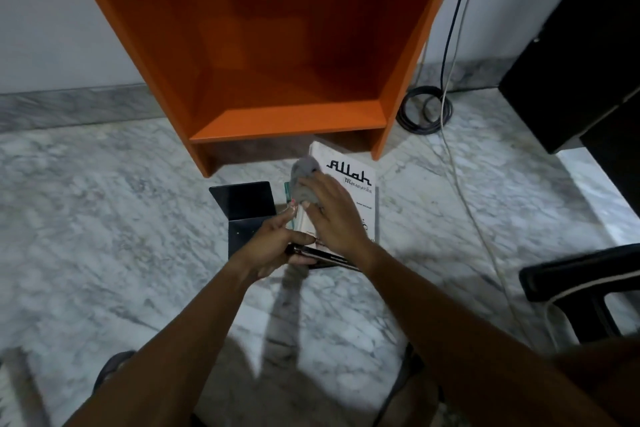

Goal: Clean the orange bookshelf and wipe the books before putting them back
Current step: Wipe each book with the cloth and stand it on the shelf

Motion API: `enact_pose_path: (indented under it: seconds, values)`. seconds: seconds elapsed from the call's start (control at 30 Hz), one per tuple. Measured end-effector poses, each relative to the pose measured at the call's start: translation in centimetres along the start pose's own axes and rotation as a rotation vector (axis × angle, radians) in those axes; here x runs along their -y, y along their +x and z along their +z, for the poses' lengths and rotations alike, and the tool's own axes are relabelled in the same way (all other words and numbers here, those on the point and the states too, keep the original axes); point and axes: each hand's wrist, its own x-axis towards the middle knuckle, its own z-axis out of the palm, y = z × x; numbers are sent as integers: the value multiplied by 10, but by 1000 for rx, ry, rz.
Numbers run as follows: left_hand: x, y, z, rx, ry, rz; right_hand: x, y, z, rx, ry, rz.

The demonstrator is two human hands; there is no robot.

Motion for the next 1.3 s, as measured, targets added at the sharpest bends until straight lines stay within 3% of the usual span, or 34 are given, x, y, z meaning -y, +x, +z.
enact_pose_path:
  seconds: [0.1, 0.2, 0.4, 0.47, 0.53, 0.63, 0.73, 0.87, 0.97, 1.07, 1.13, 1.2, 1.23, 1.3]
  values:
    - [-20, -23, 10, 53, 77, 30, 3, 36, -31, -194, -7, 69]
    - [-31, -39, 19, 78, 72, 67, -7, 54, -67, -356, -35, 258]
    - [-39, -61, 21, 118, 150, 116, -26, 40, -106, -455, 87, 756]
    - [-43, -66, 21, 117, 176, 127, -16, 37, -103, -535, 44, 675]
    - [-47, -70, 24, 108, 174, 140, 6, 34, -88, -544, -11, 406]
    - [-48, -69, 27, 56, 162, 152, 47, 23, -58, -405, 56, 48]
    - [-44, -67, 22, -38, 63, 179, 72, 2, -40, -192, 209, -150]
    - [-47, -67, 13, -156, -96, 275, 70, -23, -26, -58, 368, -149]
    - [-55, -69, 3, -227, -175, 316, 51, -34, -21, -105, 268, -130]
    - [-66, -72, -3, -217, -184, 319, 43, -31, -38, -226, 319, 10]
    - [-72, -74, -5, -184, -199, 316, 55, -20, -59, -292, 493, 294]
    - [-76, -76, -4, -128, -240, 317, 60, -4, -78, -213, 978, 594]
    - [-78, -77, -4, -103, -255, 322, 63, -2, -87, -122, 1225, 631]
    - [-84, -79, -1, -64, -244, 337, 73, 2, -101, -2, 1465, 573]
